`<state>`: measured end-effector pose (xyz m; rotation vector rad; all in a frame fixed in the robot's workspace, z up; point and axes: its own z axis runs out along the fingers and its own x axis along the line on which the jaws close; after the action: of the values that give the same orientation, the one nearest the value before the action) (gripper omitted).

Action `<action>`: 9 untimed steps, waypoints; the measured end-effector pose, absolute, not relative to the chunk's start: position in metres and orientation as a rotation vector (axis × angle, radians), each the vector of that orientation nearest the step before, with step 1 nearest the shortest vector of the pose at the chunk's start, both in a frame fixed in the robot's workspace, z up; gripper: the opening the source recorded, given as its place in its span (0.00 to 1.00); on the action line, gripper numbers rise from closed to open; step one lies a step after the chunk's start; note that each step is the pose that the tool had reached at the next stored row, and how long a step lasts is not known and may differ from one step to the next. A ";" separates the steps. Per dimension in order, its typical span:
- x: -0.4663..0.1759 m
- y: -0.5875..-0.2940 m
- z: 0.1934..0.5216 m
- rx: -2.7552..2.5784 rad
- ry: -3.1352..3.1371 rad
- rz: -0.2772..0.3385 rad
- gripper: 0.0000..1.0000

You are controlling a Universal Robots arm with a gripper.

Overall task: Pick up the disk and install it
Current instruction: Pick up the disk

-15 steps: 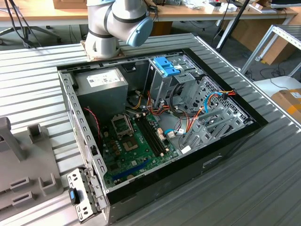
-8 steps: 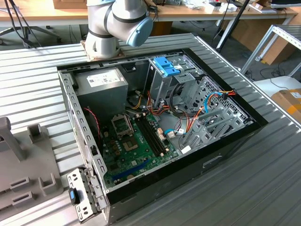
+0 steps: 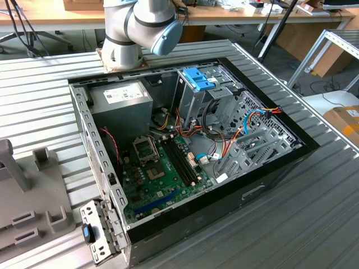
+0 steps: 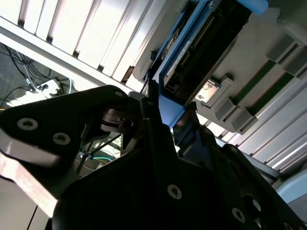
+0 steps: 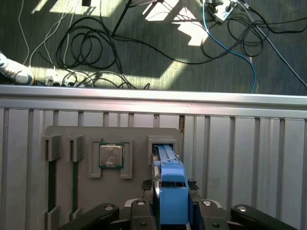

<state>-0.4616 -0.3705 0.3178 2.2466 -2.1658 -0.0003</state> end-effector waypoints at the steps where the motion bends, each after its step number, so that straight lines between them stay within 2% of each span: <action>1: -0.462 -0.370 0.318 2.246 -2.166 0.000 0.36; 9: -0.462 -0.370 0.323 2.246 -2.166 0.000 0.36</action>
<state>-0.4617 -0.3705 0.3229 2.2464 -2.1657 -0.0004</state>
